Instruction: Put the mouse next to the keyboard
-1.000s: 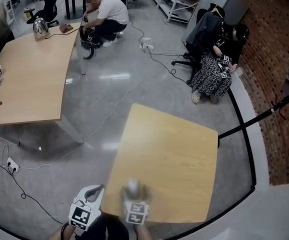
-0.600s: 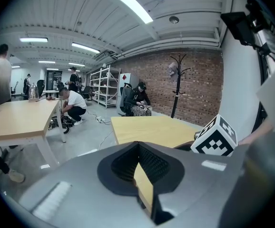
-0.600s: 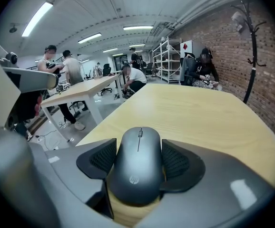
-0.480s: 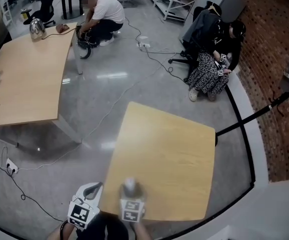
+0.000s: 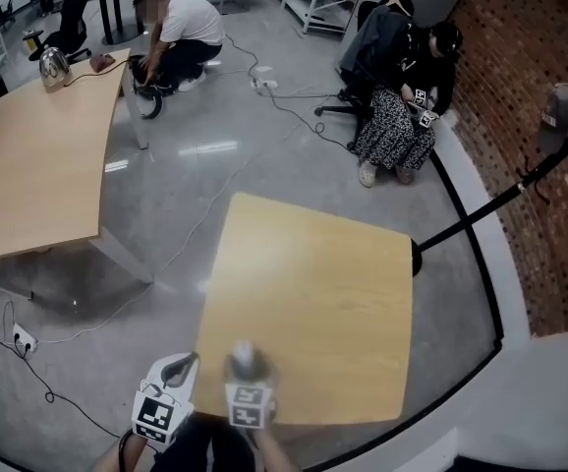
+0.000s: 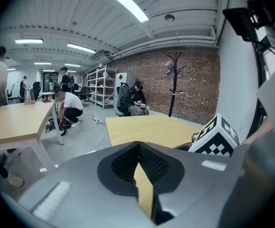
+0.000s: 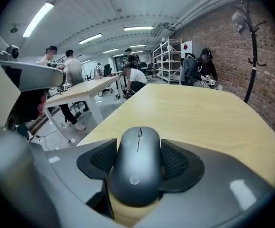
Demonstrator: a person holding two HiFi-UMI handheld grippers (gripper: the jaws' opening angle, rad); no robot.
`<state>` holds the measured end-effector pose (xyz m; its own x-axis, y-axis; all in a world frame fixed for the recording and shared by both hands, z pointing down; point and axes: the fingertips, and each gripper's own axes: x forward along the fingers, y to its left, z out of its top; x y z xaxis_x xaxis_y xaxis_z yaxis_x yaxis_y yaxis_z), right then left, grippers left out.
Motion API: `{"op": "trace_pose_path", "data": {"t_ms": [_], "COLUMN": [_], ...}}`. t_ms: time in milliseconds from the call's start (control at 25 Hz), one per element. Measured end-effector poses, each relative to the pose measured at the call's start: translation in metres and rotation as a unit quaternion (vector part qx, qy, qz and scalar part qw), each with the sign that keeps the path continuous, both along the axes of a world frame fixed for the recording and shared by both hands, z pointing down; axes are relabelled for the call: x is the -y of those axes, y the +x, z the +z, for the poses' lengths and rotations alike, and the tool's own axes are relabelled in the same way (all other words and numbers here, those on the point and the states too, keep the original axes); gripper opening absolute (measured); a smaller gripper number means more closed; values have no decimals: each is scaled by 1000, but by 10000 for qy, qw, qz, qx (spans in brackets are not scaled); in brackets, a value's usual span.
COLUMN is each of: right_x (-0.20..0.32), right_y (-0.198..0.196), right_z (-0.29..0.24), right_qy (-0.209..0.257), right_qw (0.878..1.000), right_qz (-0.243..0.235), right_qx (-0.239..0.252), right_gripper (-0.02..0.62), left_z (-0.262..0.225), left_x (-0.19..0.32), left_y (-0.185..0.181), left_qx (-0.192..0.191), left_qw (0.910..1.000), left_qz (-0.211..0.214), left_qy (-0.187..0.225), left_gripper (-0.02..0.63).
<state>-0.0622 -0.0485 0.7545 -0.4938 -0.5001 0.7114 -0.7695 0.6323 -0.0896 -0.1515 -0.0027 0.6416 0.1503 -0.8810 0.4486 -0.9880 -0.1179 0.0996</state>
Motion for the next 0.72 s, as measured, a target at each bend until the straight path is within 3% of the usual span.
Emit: {"op": "trace_pose_path", "data": {"t_ms": [400, 720], "right_x": [9, 29], "right_y": [15, 44], "right_z": [-24, -56], "right_qy": [111, 238], "right_qw": [9992, 9973], "right_qz": [233, 512], "right_qx": [301, 467], "right_gripper": [305, 307], "left_z": [10, 9], "left_x": [8, 34], "left_y": [-14, 3], "left_qx": [194, 237], "left_qw": [9998, 9996], "left_qz": [-58, 160], "left_qy": [-79, -20], "left_gripper": [-2, 0]}}
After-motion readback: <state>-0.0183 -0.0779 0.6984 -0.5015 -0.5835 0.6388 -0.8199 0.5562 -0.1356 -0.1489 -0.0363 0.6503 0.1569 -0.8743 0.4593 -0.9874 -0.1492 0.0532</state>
